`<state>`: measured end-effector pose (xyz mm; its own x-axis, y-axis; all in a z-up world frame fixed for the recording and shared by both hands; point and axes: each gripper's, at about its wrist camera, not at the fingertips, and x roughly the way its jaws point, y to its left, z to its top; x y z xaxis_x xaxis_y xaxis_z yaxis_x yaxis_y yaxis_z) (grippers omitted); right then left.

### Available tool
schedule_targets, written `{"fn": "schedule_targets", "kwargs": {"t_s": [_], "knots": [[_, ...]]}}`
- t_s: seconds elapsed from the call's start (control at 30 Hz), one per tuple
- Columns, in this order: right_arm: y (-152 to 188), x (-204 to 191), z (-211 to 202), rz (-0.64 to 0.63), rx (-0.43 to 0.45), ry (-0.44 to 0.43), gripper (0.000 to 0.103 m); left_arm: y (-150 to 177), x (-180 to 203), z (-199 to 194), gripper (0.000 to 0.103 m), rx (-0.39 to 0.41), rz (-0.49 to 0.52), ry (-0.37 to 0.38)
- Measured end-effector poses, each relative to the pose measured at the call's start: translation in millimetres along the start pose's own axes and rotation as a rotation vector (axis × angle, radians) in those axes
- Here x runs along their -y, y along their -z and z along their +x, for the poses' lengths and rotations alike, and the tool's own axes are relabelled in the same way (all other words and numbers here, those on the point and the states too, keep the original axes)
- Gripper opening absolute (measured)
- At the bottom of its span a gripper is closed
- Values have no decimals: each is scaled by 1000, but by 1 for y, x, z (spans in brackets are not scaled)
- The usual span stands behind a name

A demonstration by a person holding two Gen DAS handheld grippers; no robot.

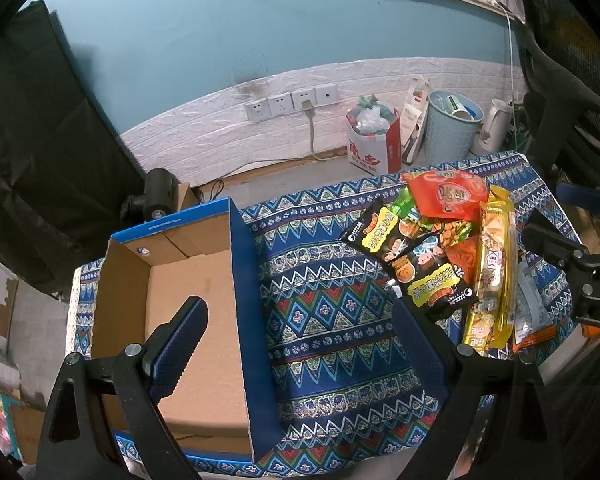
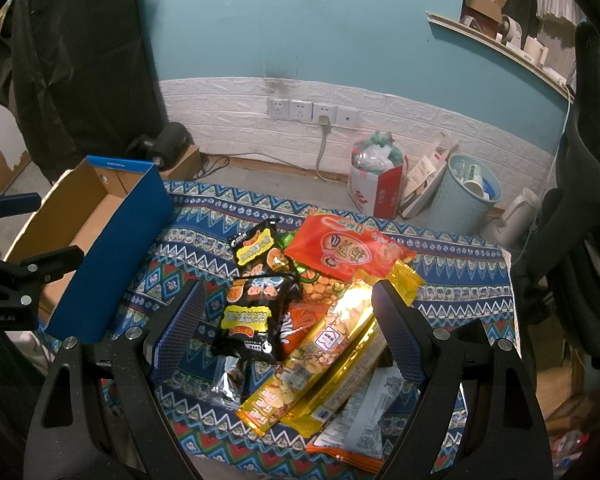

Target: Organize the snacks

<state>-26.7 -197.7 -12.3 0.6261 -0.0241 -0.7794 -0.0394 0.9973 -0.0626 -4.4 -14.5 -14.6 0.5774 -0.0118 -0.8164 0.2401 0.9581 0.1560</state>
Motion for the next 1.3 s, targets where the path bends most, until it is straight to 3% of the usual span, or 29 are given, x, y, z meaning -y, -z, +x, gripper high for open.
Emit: {"fn": "schedule_targets", "kwargs": {"t_s": [0.3, 0.6, 0.83, 1.1, 1.3], "knots": [[3, 8, 3, -2, -26, 30, 83, -3, 9, 13, 94, -32, 16, 1], [21, 50, 29, 76, -139, 117, 83, -4, 32, 50, 94, -125, 31, 45], [52, 87, 49, 162, -260, 169, 83, 9, 62, 77, 94, -195, 99, 64], [88, 112, 86, 243, -404, 155, 83, 22, 75, 112, 94, -293, 113, 66], [106, 111, 100, 248, -480, 114, 83, 21, 76, 129, 94, -323, 94, 64]]}}
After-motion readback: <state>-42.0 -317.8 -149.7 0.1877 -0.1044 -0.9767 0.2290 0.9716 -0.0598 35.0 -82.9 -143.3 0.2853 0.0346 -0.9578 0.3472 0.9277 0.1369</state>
